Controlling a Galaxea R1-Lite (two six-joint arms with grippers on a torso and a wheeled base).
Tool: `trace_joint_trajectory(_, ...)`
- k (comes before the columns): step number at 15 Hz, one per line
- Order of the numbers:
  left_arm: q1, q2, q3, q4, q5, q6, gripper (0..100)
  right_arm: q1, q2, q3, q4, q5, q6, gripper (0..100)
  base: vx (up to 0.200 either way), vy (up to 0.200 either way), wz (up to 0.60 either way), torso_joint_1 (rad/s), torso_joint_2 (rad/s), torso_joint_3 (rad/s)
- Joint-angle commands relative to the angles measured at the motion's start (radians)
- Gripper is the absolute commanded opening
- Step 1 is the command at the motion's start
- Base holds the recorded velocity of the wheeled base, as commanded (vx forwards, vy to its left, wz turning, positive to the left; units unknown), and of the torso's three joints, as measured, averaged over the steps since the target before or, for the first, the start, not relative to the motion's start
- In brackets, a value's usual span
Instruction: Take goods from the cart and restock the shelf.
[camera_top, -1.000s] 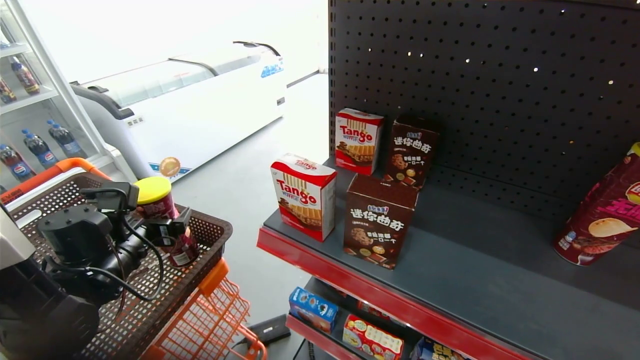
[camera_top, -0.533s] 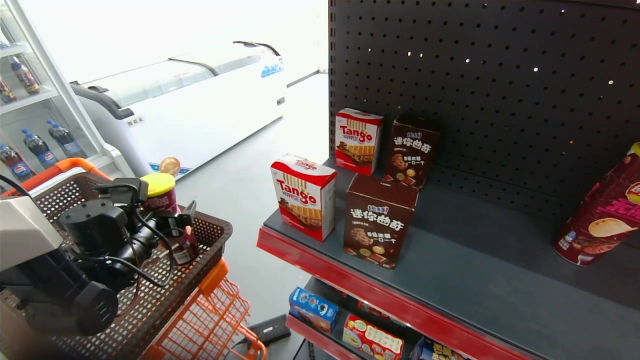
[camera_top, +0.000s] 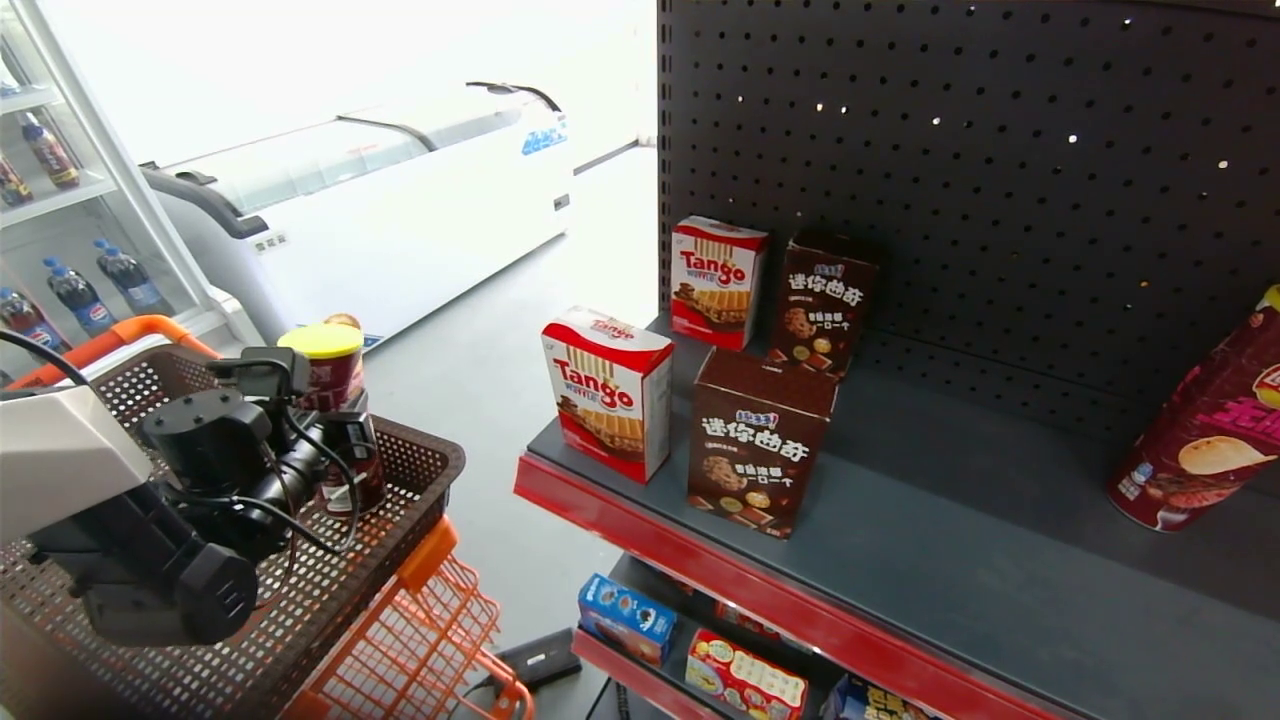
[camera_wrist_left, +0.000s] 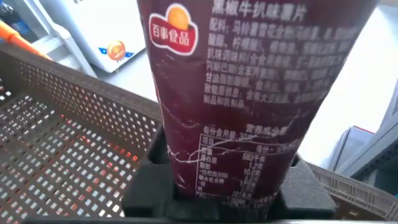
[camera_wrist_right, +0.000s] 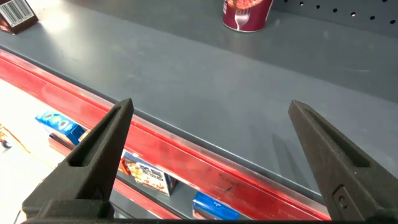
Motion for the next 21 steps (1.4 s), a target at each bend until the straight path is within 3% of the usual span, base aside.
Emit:
trace_joint_trajectory(1, -0.01, -0.035, -0.01, -0.001, 0.002, 0.018, 0, 0.0, -0.001, 0.0, 0.0, 0.0, 0.0, 100, 0.0, 0.0, 0.0, 0.0, 0.0, 0.0)
trace_joint_trajectory(3, -0.013, -0.109, -0.015, 0.016, -0.001, 0.065, 0, 0.0, -0.001, 0.0, 0.0, 0.0, 0.0, 100, 0.0, 0.0, 0.0, 0.0, 0.0, 0.0)
trace_joint_trajectory(4, -0.014, -0.15, -0.022, 0.034, -0.003, 0.071, 0, 0.0, -0.001, 0.0, 0.0, 0.0, 0.0, 100, 0.0, 0.0, 0.0, 0.0, 0.0, 0.0)
trace_joint_trajectory(11, -0.044, -0.388, -0.045, 0.283, -0.066, 0.064, 0, 0.0, -0.001, 0.0, 0.0, 0.0, 0.0, 100, 0.0, 0.0, 0.0, 0.0, 0.0, 0.0)
trace_joint_trajectory(13, -0.057, -0.436, -0.076, 0.318, -0.116, 0.064, 0, 0.0, -0.001, 0.0, 0.0, 0.0, -0.002, 100, 0.0, 0.0, 0.0, 0.0, 0.0, 0.0)
trace_joint_trajectory(15, -0.065, -0.47, -0.091, 0.373, -0.121, 0.062, 0, 0.0, -0.001, 0.0, 0.0, 0.0, 0.0, 100, 0.0, 0.0, 0.0, 0.0, 0.0, 0.0)
trace_joint_trajectory(16, -0.103, -0.511, -0.096, 0.442, -0.121, 0.041, 0, 0.0, -0.001, 0.0, 0.0, 0.0, 0.0, 100, 0.0, 0.0, 0.0, 0.0, 0.0, 0.0)
trace_joint_trajectory(17, -0.126, -0.563, -0.124, 0.547, -0.119, -0.016, 0, 0.0, -0.001, 0.0, 0.0, 0.0, 0.0, 100, 0.0, 0.0, 0.0, 0.0, 0.0, 0.0)
trace_joint_trajectory(18, -0.13, -0.582, -0.108, 0.574, -0.145, -0.015, 0, 0.0, -0.001, 0.0, 0.0, 0.0, 0.0, 100, 0.0, 0.0, 0.0, 0.0, 0.0, 0.0)
trace_joint_trajectory(20, -0.145, -0.649, -0.041, 0.585, -0.257, -0.015, 0, 0.0, -0.001, 0.0, 0.0, 0.0, 0.0, 100, 0.0, 0.0, 0.0, 0.0, 0.0, 0.0)
trace_joint_trajectory(21, -0.16, -0.681, -0.035, 0.596, -0.273, -0.015, 0, 0.0, -0.001, 0.0, 0.0, 0.0, 0.0, 100, 0.0, 0.0, 0.0, 0.0, 0.0, 0.0)
